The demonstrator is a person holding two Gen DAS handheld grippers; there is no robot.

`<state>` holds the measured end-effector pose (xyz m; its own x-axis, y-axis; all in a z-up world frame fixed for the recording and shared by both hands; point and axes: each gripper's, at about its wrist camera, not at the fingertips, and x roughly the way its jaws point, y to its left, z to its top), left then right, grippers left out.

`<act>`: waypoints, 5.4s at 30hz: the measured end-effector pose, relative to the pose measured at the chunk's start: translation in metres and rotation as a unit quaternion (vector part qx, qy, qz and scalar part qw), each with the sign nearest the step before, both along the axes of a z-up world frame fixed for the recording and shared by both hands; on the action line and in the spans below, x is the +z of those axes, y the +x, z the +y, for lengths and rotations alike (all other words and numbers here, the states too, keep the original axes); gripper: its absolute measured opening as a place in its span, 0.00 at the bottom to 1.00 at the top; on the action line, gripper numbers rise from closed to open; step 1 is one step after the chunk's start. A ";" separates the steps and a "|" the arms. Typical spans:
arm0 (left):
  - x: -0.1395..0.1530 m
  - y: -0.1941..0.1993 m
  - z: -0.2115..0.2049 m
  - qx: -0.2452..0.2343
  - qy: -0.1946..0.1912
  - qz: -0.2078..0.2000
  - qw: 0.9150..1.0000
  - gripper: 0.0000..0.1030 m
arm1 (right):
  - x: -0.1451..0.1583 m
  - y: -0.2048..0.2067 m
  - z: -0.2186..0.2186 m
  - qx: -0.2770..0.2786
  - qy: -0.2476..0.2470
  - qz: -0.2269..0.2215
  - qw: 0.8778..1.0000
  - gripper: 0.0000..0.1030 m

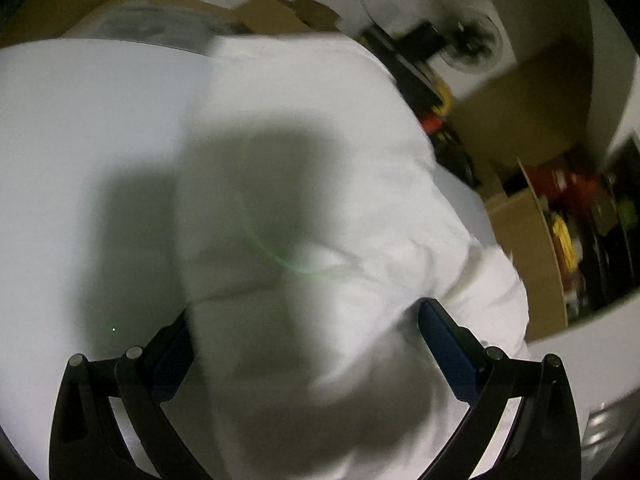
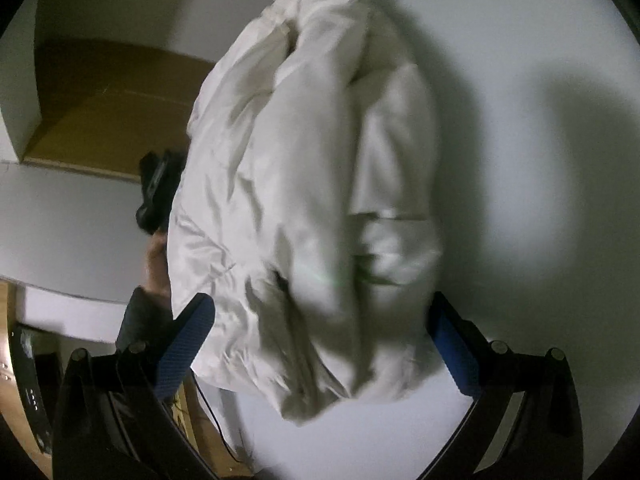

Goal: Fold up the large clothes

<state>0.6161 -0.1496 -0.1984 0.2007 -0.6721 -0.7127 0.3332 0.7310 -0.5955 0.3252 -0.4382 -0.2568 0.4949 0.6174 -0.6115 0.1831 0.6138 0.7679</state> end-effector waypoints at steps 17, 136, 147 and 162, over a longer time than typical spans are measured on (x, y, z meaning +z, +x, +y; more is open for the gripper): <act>0.042 -0.027 -0.016 -0.002 0.080 -0.041 0.996 0.36 | 0.004 -0.004 0.015 -0.036 -0.034 -0.011 0.999 0.35; 0.149 -0.602 0.169 0.273 0.231 -0.250 0.900 1.00 | 0.171 -0.273 0.249 0.002 -0.247 -0.318 0.915 1.00; 0.148 -0.602 0.168 0.271 0.234 -0.248 0.900 1.00 | 0.169 -0.275 0.265 -0.010 -0.348 -0.296 0.889 0.92; 0.138 -0.597 0.166 0.263 0.240 -0.236 0.904 1.00 | 0.168 -0.273 0.267 -0.022 -0.393 -0.280 0.875 0.92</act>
